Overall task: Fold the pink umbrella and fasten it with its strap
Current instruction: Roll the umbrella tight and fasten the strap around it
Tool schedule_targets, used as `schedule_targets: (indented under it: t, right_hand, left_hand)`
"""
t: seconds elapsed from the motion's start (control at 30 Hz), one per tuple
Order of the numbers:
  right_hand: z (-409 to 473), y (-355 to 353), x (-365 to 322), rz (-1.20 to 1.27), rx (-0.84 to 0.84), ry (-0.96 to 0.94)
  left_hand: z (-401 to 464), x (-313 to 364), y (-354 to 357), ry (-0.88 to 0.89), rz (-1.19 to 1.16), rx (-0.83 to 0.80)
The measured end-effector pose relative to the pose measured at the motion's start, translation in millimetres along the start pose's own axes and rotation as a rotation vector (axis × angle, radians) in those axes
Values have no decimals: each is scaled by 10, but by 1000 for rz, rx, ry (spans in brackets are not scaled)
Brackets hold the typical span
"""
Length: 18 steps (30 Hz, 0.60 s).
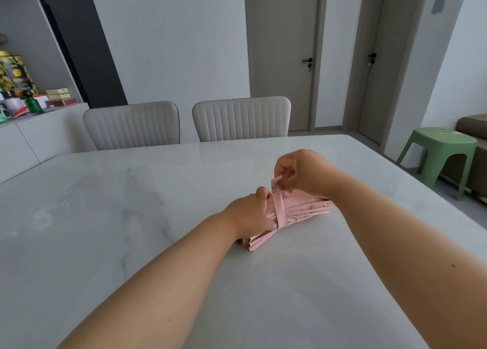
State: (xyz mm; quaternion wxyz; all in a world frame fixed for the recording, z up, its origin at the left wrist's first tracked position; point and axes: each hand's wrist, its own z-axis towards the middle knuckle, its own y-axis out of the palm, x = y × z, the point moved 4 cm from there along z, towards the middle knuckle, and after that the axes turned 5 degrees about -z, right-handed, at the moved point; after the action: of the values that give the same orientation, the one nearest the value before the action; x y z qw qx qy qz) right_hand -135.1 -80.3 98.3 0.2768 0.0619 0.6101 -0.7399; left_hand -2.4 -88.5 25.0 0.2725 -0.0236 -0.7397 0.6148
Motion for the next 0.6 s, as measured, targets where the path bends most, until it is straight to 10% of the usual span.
schedule_targets:
  t: [0.6]
  right_hand:
    - [59, -113, 1, 227, -238, 39]
  left_hand:
    - [18, -15, 29, 9, 65, 5]
